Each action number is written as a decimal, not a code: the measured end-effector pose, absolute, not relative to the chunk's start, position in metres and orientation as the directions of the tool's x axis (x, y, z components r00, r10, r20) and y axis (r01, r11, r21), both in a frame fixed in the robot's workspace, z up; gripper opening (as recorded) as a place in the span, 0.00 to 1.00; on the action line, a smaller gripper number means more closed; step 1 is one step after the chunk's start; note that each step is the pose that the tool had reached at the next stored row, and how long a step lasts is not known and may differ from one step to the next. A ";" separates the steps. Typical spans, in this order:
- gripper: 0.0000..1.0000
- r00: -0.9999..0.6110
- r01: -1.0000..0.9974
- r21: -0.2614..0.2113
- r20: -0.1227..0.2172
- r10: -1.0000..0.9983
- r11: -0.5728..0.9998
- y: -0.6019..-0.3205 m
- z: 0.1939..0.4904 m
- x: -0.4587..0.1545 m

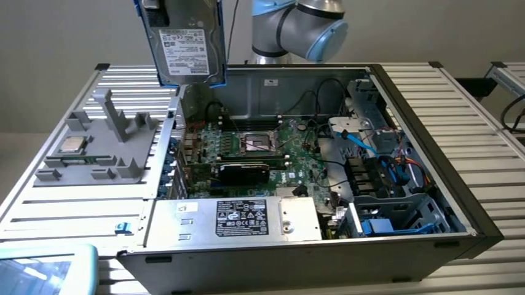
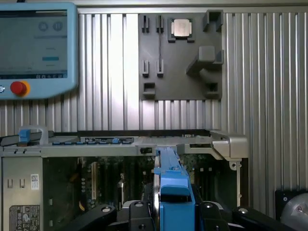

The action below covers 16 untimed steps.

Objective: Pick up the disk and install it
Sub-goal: 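Pick up the disk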

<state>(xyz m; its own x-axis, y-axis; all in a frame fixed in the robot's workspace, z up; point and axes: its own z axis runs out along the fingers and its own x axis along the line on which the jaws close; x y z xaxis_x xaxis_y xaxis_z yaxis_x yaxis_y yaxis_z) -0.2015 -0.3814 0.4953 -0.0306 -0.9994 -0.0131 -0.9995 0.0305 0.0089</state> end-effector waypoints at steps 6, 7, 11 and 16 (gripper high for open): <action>0.37 -0.031 -0.999 0.009 -0.013 -0.999 0.030 -0.393 0.496 -0.180; 0.37 -0.031 -0.999 0.009 -0.013 -0.999 0.030 -0.394 0.496 -0.176; 0.37 -0.031 -0.999 0.009 -0.013 -0.999 0.031 -0.401 0.496 -0.161; 0.37 -0.031 -0.999 0.009 -0.013 -0.999 0.030 -0.410 0.496 -0.142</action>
